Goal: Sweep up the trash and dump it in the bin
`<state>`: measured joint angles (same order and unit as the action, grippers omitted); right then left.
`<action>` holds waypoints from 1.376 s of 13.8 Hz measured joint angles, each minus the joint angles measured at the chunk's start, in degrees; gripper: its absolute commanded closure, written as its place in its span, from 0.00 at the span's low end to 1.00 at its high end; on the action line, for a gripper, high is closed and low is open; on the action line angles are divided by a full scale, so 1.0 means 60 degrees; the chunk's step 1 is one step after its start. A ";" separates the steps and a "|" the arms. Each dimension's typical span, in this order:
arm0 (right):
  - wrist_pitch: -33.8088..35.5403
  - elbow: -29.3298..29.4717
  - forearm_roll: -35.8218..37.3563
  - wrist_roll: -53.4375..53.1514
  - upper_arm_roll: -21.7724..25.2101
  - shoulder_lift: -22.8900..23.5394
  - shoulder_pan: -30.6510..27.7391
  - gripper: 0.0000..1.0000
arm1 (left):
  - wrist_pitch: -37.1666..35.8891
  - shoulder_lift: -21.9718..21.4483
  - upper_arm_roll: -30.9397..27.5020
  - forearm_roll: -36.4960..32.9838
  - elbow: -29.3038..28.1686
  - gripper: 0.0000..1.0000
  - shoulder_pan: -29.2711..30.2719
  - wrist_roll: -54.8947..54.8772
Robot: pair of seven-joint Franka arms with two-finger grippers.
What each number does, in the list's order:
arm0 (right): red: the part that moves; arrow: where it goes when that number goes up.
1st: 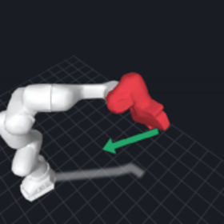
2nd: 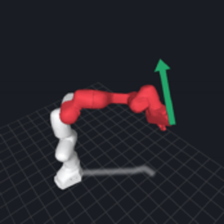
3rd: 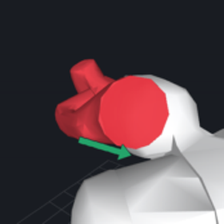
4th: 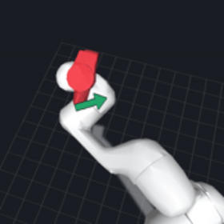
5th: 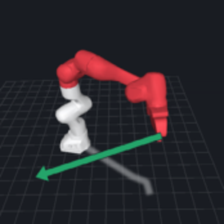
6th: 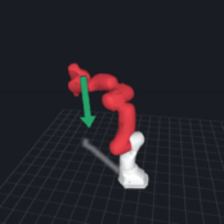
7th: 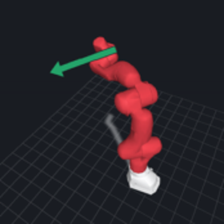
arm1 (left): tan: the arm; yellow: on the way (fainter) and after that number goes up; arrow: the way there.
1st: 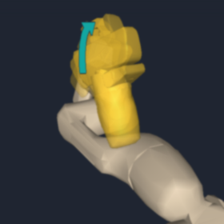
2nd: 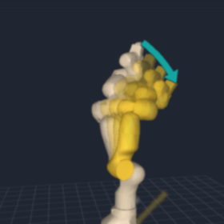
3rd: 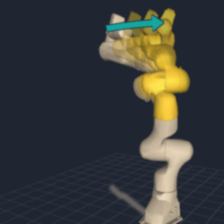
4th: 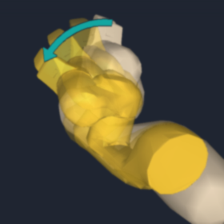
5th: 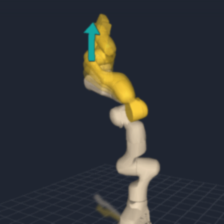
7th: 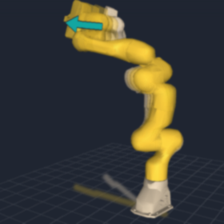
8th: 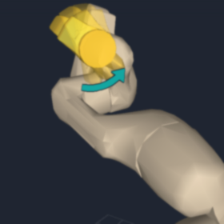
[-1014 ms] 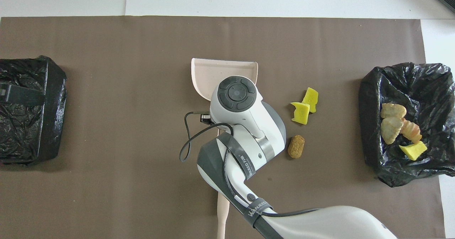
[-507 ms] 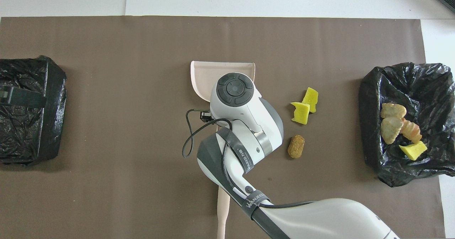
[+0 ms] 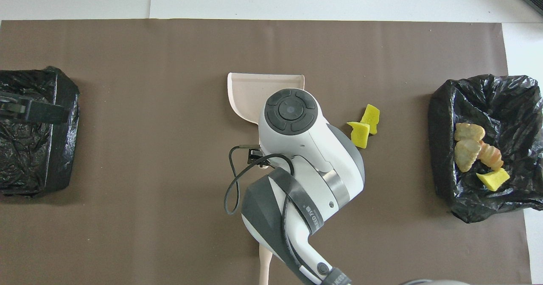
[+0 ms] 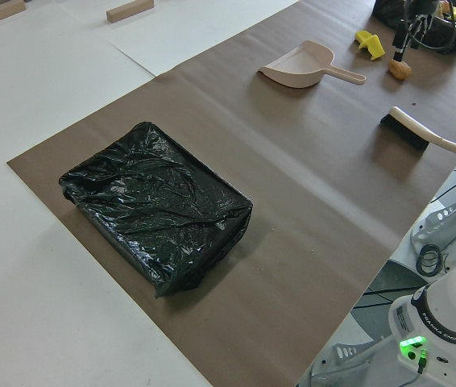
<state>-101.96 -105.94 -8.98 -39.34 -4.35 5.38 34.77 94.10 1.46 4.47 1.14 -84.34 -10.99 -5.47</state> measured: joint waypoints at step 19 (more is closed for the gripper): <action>-0.3956 -0.5496 -0.1452 -0.2017 -0.0043 -0.1787 0.3021 0.09 | 0.6252 0.3289 0.0034 -0.0815 -0.2979 0.00 -0.3863 0.4469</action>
<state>-125.69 -138.92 -17.69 -51.44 -4.61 -5.34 52.89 131.61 21.19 4.68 -3.75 -102.21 -34.17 21.34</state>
